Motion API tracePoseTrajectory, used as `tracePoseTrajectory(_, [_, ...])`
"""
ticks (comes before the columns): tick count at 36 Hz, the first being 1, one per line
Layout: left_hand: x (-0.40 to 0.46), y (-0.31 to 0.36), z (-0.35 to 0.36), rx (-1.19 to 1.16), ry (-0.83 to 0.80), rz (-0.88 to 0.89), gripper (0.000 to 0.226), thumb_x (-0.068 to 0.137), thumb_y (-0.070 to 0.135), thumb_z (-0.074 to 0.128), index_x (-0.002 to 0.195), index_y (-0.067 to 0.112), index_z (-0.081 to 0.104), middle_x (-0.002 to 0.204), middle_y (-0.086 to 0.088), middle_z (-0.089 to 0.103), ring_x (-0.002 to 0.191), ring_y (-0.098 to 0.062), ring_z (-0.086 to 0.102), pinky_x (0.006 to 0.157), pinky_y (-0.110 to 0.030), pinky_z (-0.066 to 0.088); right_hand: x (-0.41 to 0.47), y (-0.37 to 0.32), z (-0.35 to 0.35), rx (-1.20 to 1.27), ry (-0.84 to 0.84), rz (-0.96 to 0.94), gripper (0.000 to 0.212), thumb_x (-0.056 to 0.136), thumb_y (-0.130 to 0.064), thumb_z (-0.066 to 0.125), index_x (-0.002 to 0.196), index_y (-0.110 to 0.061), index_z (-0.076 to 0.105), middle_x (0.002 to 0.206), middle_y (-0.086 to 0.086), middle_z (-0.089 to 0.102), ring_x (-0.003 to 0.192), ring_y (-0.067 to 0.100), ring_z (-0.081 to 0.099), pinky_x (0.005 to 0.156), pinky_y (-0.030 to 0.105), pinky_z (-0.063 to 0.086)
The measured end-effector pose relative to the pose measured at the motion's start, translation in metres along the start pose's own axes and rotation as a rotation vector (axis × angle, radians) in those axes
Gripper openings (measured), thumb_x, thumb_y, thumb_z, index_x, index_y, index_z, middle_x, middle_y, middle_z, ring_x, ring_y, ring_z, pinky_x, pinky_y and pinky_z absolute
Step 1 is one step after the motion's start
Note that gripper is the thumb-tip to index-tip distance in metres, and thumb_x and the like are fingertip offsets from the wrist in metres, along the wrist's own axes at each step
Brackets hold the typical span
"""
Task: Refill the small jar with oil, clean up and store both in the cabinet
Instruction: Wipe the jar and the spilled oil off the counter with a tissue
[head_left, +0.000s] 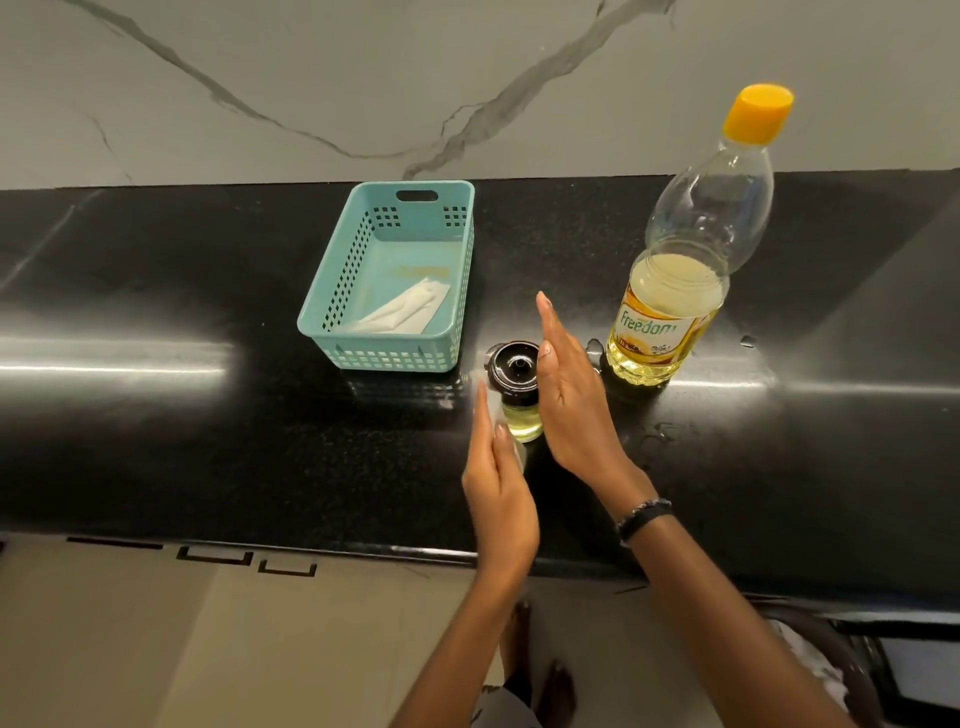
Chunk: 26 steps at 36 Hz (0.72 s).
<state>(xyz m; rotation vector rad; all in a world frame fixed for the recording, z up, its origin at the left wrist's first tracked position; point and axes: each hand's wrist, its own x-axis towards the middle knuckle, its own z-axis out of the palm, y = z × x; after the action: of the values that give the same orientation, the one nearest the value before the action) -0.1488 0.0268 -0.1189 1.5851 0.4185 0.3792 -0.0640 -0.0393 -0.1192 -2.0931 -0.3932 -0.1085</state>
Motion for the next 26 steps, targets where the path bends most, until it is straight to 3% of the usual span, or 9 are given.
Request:
tracePoseTrajectory(4, [-0.018, 0.004, -0.011, -0.026, 0.149, -0.027, 0.037, 0.098, 0.006, 0.047, 0.122, 0.032, 0.06, 0.13, 0.011, 0.056, 0.122, 0.002, 0.05, 0.108, -0.028, 0.04, -0.01, -0.014, -0.009, 0.034, 0.102, 0.056, 0.05, 0.102, -0.044, 0.021, 0.151, -0.035, 0.012, 0.158, -0.015, 0.014, 0.145, 0.003, 0.007, 0.119, 0.037, 0.013])
tracePoseTrajectory(7, [-0.018, 0.02, -0.021, -0.103, 0.159, -0.1, 0.031, 0.095, 0.008, 0.054, 0.109, 0.031, 0.071, 0.111, 0.006, 0.054, 0.104, -0.004, 0.058, 0.099, -0.033, 0.047, -0.037, -0.028, -0.022, 0.116, 0.233, 0.01, 0.042, 0.101, -0.039, 0.034, 0.142, -0.028, 0.036, 0.141, -0.014, 0.039, 0.131, 0.007, 0.036, 0.108, 0.034, 0.035])
tracePoseTrajectory(10, [-0.017, 0.038, -0.021, -0.284, 0.033, -0.185, 0.025, 0.089, 0.008, 0.062, 0.109, 0.021, 0.07, 0.108, -0.003, 0.067, 0.099, -0.012, 0.066, 0.087, -0.03, 0.054, -0.071, -0.039, -0.026, 0.221, 0.108, -0.059, 0.034, 0.097, -0.024, 0.049, 0.131, -0.017, 0.05, 0.123, -0.008, 0.051, 0.11, 0.014, 0.055, 0.087, 0.03, 0.052])
tracePoseTrajectory(13, [-0.019, 0.048, -0.018, -0.34, -0.023, -0.256, 0.021, 0.085, 0.008, 0.066, 0.104, 0.012, 0.06, 0.093, -0.005, 0.073, 0.087, -0.014, 0.069, 0.078, -0.025, 0.055, -0.088, -0.041, -0.023, 0.285, 0.075, -0.056, 0.031, 0.095, -0.015, 0.056, 0.126, -0.012, 0.056, 0.121, -0.003, 0.058, 0.114, 0.015, 0.058, 0.088, 0.029, 0.053])
tracePoseTrajectory(17, [-0.013, 0.05, -0.025, -0.356, -0.14, -0.338, 0.021, 0.089, 0.014, 0.061, 0.107, 0.005, 0.059, 0.095, -0.009, 0.072, 0.083, -0.011, 0.067, 0.072, -0.022, 0.053, -0.076, -0.044, -0.031, 0.255, 0.13, -0.052, 0.023, 0.09, -0.014, 0.062, 0.112, -0.014, 0.065, 0.111, -0.002, 0.063, 0.103, 0.011, 0.063, 0.075, 0.024, 0.056])
tracePoseTrajectory(21, [0.005, 0.054, -0.036, -0.232, -0.107, -0.156, 0.021, 0.092, 0.014, 0.059, 0.111, 0.008, 0.063, 0.109, -0.003, 0.07, 0.099, -0.015, 0.065, 0.081, -0.027, 0.054, -0.045, -0.05, -0.048, 0.123, 0.249, -0.097, 0.02, 0.089, -0.016, 0.062, 0.107, -0.009, 0.068, 0.106, 0.001, 0.061, 0.098, 0.007, 0.06, 0.073, 0.01, 0.05])
tracePoseTrajectory(23, [0.018, 0.052, -0.041, -0.069, -0.087, 0.003, 0.024, 0.088, 0.011, 0.065, 0.111, 0.016, 0.063, 0.111, 0.005, 0.067, 0.104, -0.013, 0.062, 0.086, -0.027, 0.053, -0.024, -0.054, -0.053, 0.073, 0.284, -0.116, 0.019, 0.09, -0.016, 0.063, 0.106, -0.008, 0.069, 0.106, 0.004, 0.057, 0.095, 0.009, 0.059, 0.072, 0.012, 0.052])
tracePoseTrajectory(26, [0.038, 0.049, -0.045, 0.164, -0.17, 0.109, 0.045, 0.079, 0.013, 0.076, 0.118, 0.026, 0.058, 0.118, 0.015, 0.06, 0.11, -0.002, 0.055, 0.087, -0.022, 0.051, 0.001, -0.056, -0.051, -0.173, 0.086, -0.176, 0.02, 0.09, -0.017, 0.063, 0.107, -0.009, 0.071, 0.106, 0.005, 0.056, 0.092, 0.011, 0.055, 0.076, 0.018, 0.05])
